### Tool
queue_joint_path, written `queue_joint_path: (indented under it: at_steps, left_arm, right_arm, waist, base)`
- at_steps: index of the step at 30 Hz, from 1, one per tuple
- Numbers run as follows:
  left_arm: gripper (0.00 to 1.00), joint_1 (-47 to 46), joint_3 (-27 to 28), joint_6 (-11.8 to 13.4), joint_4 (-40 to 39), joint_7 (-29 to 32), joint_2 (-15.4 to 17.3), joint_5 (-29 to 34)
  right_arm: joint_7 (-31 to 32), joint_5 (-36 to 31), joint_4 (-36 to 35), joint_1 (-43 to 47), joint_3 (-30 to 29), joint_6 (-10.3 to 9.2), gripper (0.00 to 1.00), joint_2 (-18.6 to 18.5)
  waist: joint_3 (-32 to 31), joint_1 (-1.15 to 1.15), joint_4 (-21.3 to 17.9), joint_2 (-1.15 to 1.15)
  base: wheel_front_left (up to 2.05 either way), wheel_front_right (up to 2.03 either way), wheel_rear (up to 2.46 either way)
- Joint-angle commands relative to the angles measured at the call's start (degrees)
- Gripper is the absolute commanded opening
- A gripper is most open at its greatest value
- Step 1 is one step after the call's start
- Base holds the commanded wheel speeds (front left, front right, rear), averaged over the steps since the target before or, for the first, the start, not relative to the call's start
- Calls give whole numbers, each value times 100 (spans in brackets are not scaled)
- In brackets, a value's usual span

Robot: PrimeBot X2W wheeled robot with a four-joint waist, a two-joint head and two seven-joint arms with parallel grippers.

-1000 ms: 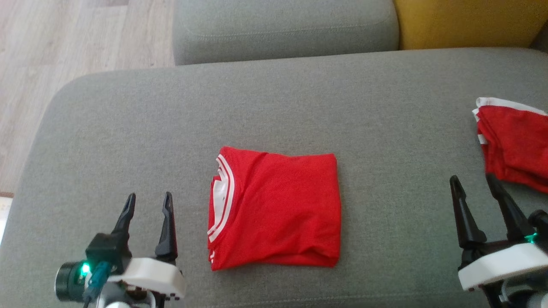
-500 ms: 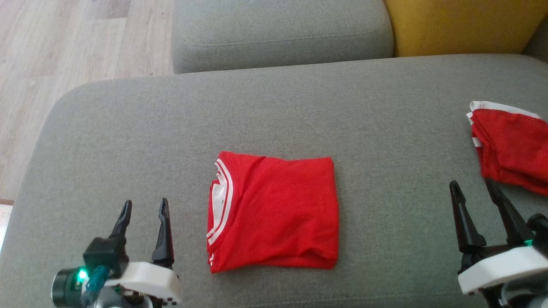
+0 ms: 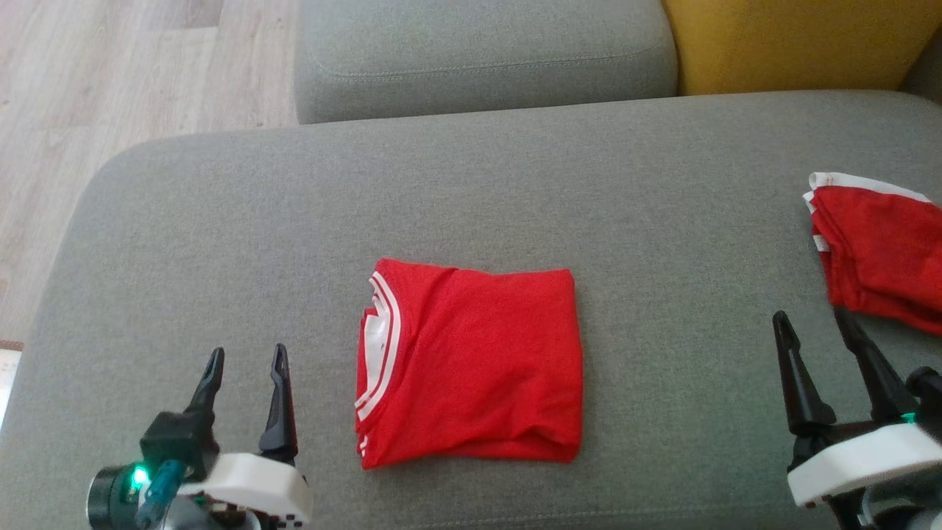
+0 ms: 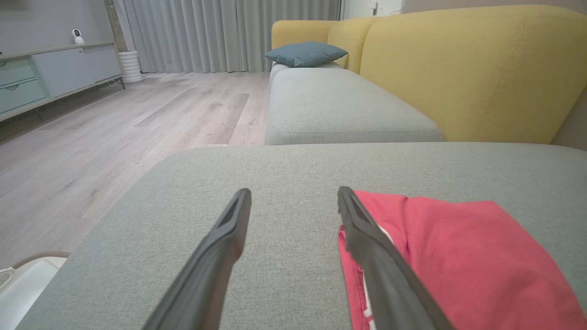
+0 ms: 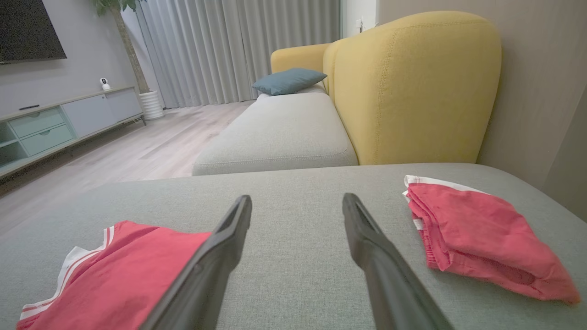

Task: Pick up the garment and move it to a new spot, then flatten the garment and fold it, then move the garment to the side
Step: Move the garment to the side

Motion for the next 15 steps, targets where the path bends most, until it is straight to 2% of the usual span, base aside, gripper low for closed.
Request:
queue_joint_path:
  at_steps: [1, 8, 15]
  left_arm:
    - [100, -255, 256, 22, -220, -29, 132, -16]
    - [100, -398, 220, 1, -288, -80, 126, 36]
    - [100, -928, 151, -103, -344, -208, -33, 121]
  right_arm:
    - [20, -20, -199, -135, 109, 37, 100, -93]
    - [86, 58, 111, -301, 249, 37, 100, -152]
    - [74, 307, 963, -979, 706, 37, 100, -132]
  waist:
    - [17, 0, 5, 0]
    - [150, 0, 103, 0]
    - [759, 0, 549, 0]
  base:
    - [0, 0, 0]
    - [0, 0, 0]
    - [0, 0, 0]
